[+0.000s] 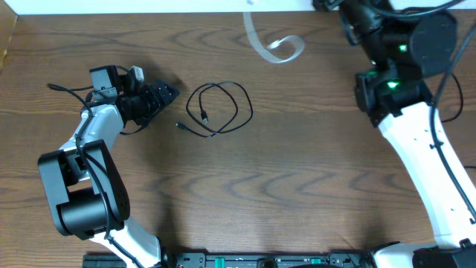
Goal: Untangle cables
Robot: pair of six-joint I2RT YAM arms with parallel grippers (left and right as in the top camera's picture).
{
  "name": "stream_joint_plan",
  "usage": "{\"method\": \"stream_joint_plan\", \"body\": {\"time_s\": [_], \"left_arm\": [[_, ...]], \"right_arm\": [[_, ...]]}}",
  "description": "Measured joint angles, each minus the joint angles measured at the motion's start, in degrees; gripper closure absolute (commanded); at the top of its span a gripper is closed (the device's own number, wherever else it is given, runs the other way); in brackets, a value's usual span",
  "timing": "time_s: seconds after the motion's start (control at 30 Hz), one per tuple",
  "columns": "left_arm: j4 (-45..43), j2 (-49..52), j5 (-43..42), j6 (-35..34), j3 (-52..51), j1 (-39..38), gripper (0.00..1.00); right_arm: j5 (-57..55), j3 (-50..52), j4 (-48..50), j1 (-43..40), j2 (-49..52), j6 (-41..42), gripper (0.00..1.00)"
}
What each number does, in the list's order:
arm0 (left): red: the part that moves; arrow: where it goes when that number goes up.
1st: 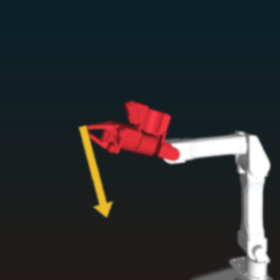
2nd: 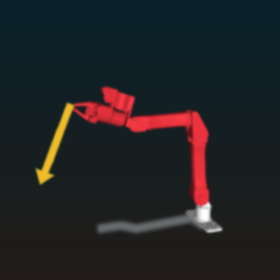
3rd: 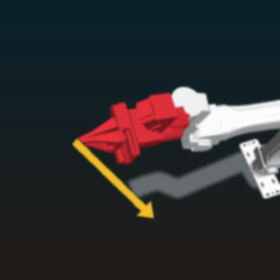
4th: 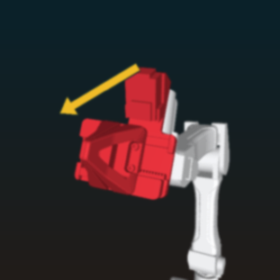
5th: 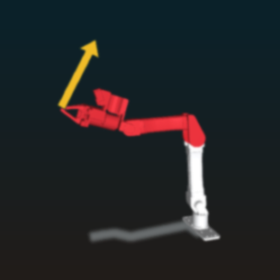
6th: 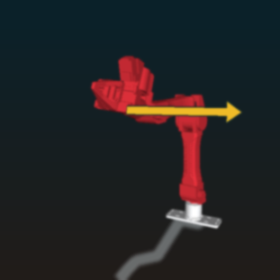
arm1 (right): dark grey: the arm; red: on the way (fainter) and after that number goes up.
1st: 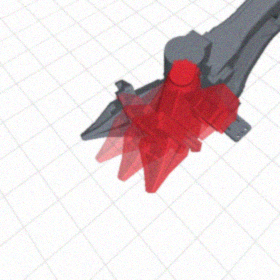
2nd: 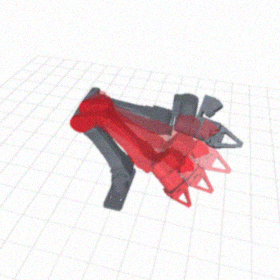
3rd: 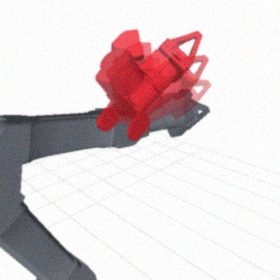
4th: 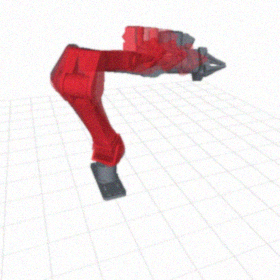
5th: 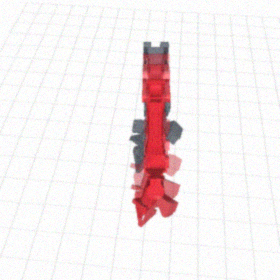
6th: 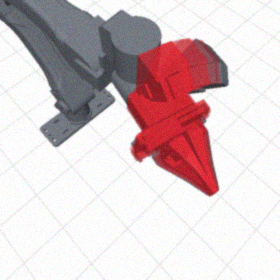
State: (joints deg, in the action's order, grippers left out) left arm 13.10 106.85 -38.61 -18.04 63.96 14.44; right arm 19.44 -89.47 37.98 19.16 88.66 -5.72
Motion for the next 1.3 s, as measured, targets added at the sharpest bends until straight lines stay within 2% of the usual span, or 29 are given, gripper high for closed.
{"method": "stream_joint_plan", "body": {"time_s": [0.07, 0.33, 0.53, 0.67, 0.8, 1.03, 1.3], "left_arm": [[0.0, 0.0, 0.04, 0.0, 0.0, -0.02, 0.12], [0.2, 0.0, 0.02, -0.07, 0.0, 0.0, 0.12], [0.2, 0.0, 0.04, -0.15, 0.0, -0.02, 0.12], [0.2, 0.0, 0.02, -0.15, 0.0, -0.02, 0.11], [0.2, 0.0, 0.02, -0.15, 0.0, -0.02, 0.12], [0.22, 0.0, 0.04, -0.15, 0.0, -0.02, 0.12], [0.2, 0.0, 0.02, -0.15, 0.0, -0.02, 0.12]], "right_arm": [[-1.57, -0.24, -3.65, -1.07, -0.39, -0.13, 0.99], [-13.18, -0.13, -28.92, -6.05, 0.22, -0.66, 0.99], [-25.16, -0.13, -37.46, -11.69, 2.49, -0.72, 0.99], [-29.18, -0.13, -40.72, -16.96, 5.49, -0.26, 0.99], [-30.73, -0.13, -44.33, -21.94, 7.65, 4.68, 0.99], [-29.99, -0.04, -55.82, -29.4, 8.55, 23.15, 0.99], [-26.29, -0.04, -59.34, -30.53, 12.13, 29.73, 0.99]]}}
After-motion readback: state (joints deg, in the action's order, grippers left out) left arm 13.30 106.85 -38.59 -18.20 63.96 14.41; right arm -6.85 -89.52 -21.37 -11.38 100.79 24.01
